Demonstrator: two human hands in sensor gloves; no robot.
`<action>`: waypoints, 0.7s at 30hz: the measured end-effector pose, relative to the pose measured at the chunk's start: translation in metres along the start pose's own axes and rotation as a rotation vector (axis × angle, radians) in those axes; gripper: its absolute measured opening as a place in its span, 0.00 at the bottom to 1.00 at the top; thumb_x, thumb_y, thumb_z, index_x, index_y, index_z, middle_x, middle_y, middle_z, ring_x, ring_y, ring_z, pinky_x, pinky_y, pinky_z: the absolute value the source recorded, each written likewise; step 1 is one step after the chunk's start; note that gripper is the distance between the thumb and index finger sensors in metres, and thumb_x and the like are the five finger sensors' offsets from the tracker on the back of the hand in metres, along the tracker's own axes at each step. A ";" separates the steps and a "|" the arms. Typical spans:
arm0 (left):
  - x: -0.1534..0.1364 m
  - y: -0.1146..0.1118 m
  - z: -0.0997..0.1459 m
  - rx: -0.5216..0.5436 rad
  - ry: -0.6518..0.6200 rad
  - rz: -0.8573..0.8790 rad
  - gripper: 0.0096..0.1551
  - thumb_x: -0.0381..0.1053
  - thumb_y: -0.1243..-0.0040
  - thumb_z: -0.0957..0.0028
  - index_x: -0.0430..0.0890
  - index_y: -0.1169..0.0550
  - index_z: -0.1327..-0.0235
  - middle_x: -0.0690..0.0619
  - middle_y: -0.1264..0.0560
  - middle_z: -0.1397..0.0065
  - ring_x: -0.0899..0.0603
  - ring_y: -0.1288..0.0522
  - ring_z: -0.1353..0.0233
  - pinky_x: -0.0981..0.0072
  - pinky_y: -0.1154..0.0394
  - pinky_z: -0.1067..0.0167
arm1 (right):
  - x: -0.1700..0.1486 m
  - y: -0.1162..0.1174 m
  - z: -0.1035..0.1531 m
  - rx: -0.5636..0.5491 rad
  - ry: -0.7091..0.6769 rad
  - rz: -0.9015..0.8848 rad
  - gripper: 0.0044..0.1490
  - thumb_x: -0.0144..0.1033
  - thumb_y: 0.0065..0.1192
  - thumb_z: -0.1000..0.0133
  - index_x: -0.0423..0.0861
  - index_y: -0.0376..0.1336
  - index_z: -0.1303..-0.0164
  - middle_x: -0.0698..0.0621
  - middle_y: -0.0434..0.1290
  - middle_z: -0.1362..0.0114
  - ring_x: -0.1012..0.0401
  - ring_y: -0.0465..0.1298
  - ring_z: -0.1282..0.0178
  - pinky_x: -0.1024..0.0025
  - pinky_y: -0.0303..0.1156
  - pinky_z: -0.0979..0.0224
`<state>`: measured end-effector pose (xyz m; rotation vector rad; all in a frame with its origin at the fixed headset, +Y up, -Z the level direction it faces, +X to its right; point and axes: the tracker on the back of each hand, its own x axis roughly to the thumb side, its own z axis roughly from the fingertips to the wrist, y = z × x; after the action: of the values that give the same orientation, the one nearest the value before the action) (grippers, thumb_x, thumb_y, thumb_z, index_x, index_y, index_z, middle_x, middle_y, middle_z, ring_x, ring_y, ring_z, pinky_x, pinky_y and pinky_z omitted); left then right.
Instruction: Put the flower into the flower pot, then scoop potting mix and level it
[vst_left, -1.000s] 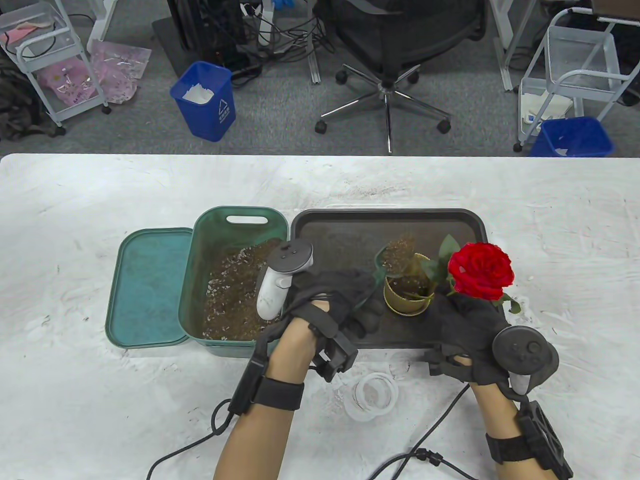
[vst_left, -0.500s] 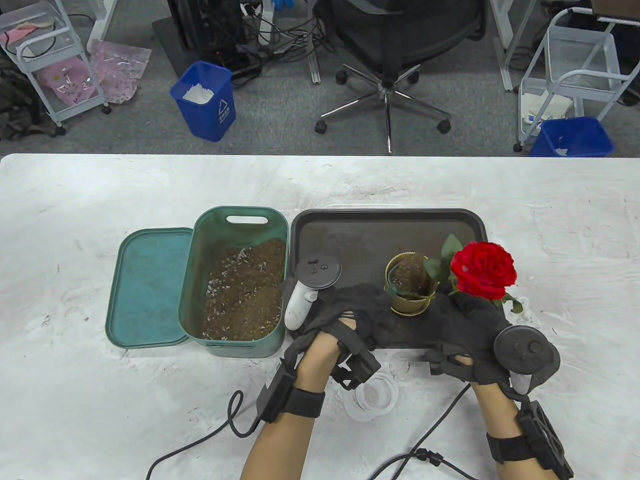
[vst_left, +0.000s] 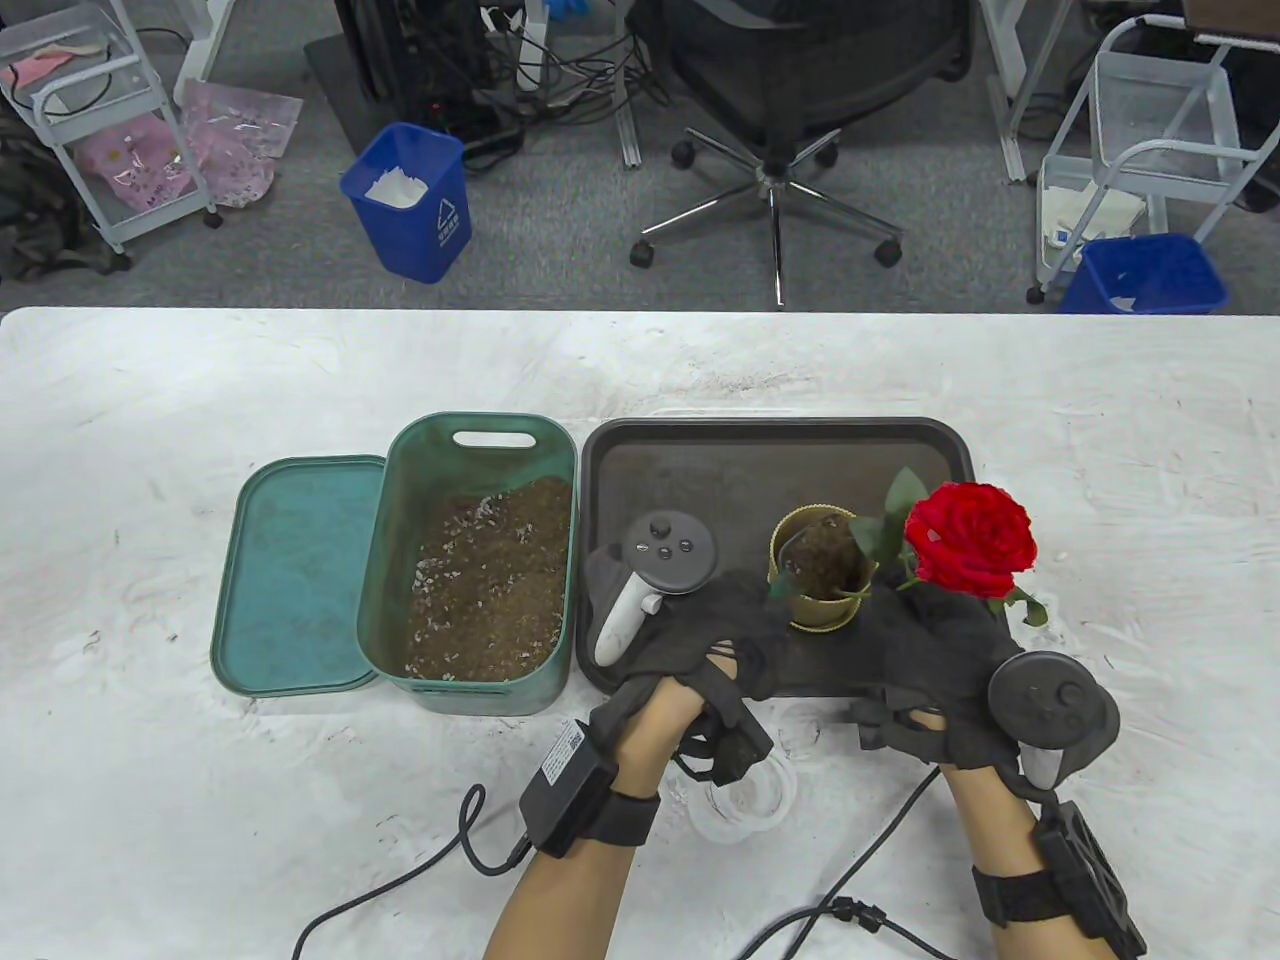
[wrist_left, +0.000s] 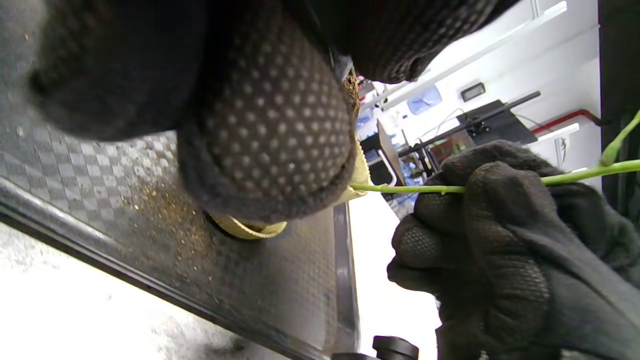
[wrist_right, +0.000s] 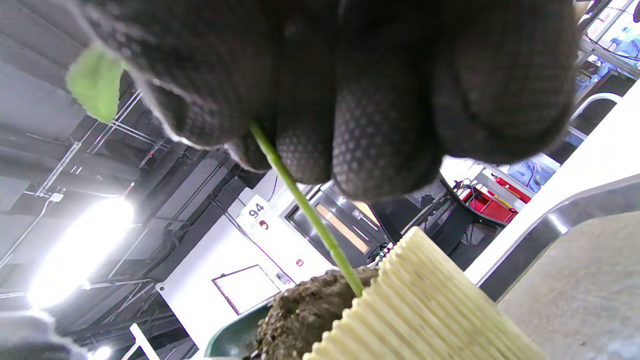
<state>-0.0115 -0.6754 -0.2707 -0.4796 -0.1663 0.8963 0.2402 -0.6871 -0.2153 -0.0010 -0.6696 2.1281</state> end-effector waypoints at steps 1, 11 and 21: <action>0.001 0.000 0.001 0.021 -0.001 -0.026 0.33 0.54 0.40 0.51 0.34 0.27 0.41 0.47 0.16 0.52 0.51 0.08 0.73 0.66 0.11 0.73 | 0.000 0.000 0.000 -0.001 -0.002 0.002 0.22 0.39 0.72 0.57 0.47 0.76 0.54 0.43 0.84 0.50 0.48 0.86 0.62 0.50 0.85 0.60; 0.015 -0.001 0.008 0.172 -0.030 -0.291 0.32 0.54 0.36 0.53 0.38 0.25 0.41 0.47 0.16 0.50 0.48 0.08 0.69 0.63 0.12 0.69 | 0.000 0.000 0.000 -0.003 0.000 0.000 0.22 0.39 0.72 0.57 0.47 0.76 0.54 0.43 0.84 0.50 0.48 0.86 0.62 0.50 0.85 0.60; 0.028 -0.010 0.013 0.251 -0.048 -0.478 0.31 0.54 0.35 0.54 0.40 0.24 0.40 0.48 0.16 0.48 0.46 0.08 0.66 0.61 0.12 0.66 | -0.001 0.001 0.001 -0.001 -0.008 0.005 0.22 0.39 0.72 0.57 0.47 0.76 0.54 0.43 0.84 0.50 0.48 0.86 0.62 0.50 0.85 0.60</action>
<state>0.0089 -0.6548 -0.2562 -0.1705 -0.1991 0.4503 0.2399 -0.6883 -0.2151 0.0057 -0.6759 2.1335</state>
